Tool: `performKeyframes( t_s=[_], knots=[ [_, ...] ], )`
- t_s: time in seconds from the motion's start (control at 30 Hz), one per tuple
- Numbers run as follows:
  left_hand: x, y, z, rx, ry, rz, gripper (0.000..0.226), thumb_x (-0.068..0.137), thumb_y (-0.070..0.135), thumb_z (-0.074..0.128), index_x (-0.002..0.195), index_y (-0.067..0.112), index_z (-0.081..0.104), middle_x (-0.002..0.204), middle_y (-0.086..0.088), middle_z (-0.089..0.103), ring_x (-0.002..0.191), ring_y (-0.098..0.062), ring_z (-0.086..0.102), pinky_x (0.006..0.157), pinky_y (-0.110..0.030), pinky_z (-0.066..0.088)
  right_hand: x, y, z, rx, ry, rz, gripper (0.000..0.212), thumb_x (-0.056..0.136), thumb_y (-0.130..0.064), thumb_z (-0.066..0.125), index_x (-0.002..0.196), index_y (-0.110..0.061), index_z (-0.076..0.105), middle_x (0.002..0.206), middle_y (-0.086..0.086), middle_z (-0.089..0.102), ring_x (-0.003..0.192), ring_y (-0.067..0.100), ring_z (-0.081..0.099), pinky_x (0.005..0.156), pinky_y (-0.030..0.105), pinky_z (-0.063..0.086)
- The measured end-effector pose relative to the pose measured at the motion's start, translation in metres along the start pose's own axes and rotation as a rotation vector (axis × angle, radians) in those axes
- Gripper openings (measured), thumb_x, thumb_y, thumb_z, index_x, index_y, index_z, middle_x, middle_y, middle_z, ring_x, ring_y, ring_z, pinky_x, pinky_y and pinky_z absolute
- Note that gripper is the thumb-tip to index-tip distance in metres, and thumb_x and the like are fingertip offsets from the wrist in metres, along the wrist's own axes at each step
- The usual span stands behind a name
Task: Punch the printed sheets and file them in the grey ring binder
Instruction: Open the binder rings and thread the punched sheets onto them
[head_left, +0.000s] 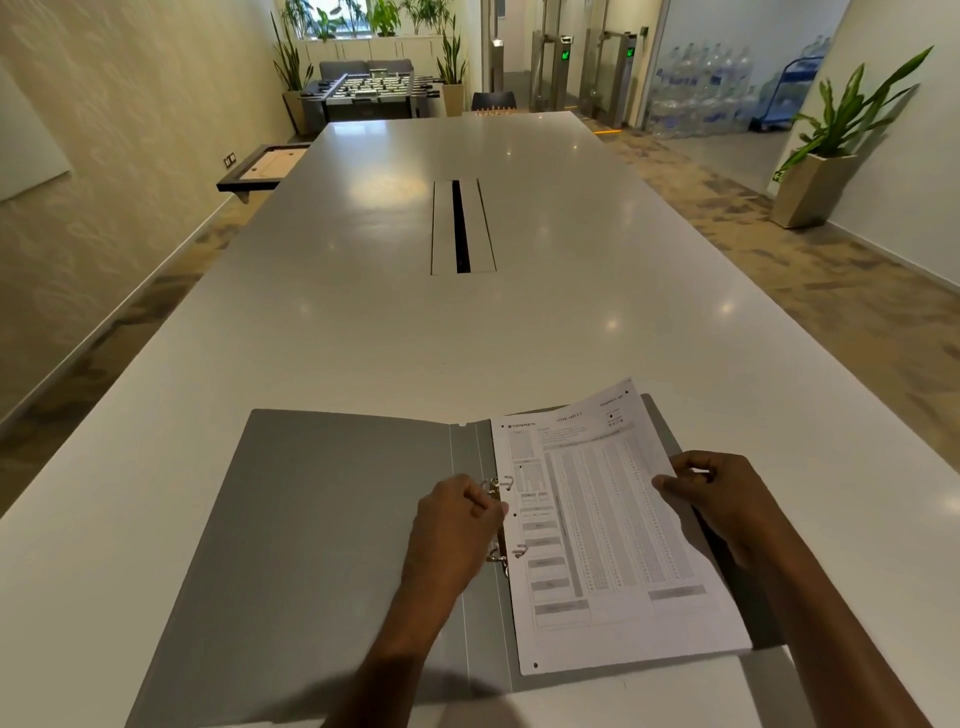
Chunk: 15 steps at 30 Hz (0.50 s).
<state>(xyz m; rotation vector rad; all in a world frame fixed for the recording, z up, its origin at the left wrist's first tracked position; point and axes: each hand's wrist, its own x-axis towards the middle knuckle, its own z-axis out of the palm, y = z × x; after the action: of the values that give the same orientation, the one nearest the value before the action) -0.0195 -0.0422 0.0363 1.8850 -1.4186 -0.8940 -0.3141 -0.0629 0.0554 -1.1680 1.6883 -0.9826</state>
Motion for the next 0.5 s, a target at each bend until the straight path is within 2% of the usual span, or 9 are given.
performKeyframes(
  t_s=[0.07, 0.17, 0.3, 0.4, 0.5],
  knots=[
    [0.004, -0.002, -0.001, 0.003, 0.074, 0.06, 0.012, 0.09, 0.03, 0.077, 0.084, 0.025, 0.068, 0.076, 0.007, 0.072, 0.067, -0.008, 0.068, 0.067, -0.032, 0.063, 0.002, 0.004, 0.003, -0.008, -0.006, -0.015, 0.009, 0.087, -0.001, 0.078, 0.085, -0.01, 0.078, 0.08, 0.001, 0.082, 0.066, 0.014, 0.078, 0.06, 0.021, 0.056],
    [0.008, 0.0, -0.001, 0.015, 0.128, 0.176, 0.008, 0.093, 0.026, 0.076, 0.098, 0.025, 0.071, 0.094, 0.008, 0.07, 0.085, -0.007, 0.068, 0.075, -0.026, 0.059, 0.006, 0.01, 0.006, -0.042, -0.02, -0.038, 0.012, 0.087, -0.003, 0.078, 0.085, -0.015, 0.08, 0.08, -0.003, 0.082, 0.071, 0.015, 0.078, 0.067, 0.026, 0.057],
    [0.019, 0.003, 0.003, 0.034, 0.11, 0.236, 0.028, 0.097, 0.022, 0.072, 0.124, 0.017, 0.07, 0.123, -0.001, 0.066, 0.111, -0.012, 0.064, 0.093, -0.026, 0.054, 0.011, 0.015, 0.007, -0.066, -0.046, -0.037, 0.01, 0.089, -0.004, 0.076, 0.089, -0.013, 0.079, 0.083, -0.002, 0.082, 0.072, 0.013, 0.078, 0.068, 0.025, 0.058],
    [0.026, 0.005, 0.008, 0.069, 0.069, 0.245, 0.036, 0.098, 0.021, 0.069, 0.133, 0.015, 0.068, 0.131, -0.005, 0.068, 0.12, -0.015, 0.061, 0.095, -0.019, 0.042, 0.015, 0.018, 0.007, -0.075, -0.023, -0.045, 0.006, 0.089, -0.009, 0.078, 0.088, -0.014, 0.08, 0.079, 0.0, 0.081, 0.072, 0.016, 0.077, 0.072, 0.029, 0.058],
    [0.028, 0.006, 0.011, 0.07, 0.056, 0.241, 0.041, 0.098, 0.021, 0.069, 0.138, 0.013, 0.066, 0.136, -0.007, 0.066, 0.124, -0.015, 0.059, 0.096, -0.014, 0.037, 0.02, 0.023, 0.008, -0.141, 0.076, -0.062, 0.002, 0.09, -0.018, 0.078, 0.088, -0.018, 0.079, 0.084, 0.0, 0.079, 0.081, 0.017, 0.073, 0.073, 0.031, 0.055]
  ],
)
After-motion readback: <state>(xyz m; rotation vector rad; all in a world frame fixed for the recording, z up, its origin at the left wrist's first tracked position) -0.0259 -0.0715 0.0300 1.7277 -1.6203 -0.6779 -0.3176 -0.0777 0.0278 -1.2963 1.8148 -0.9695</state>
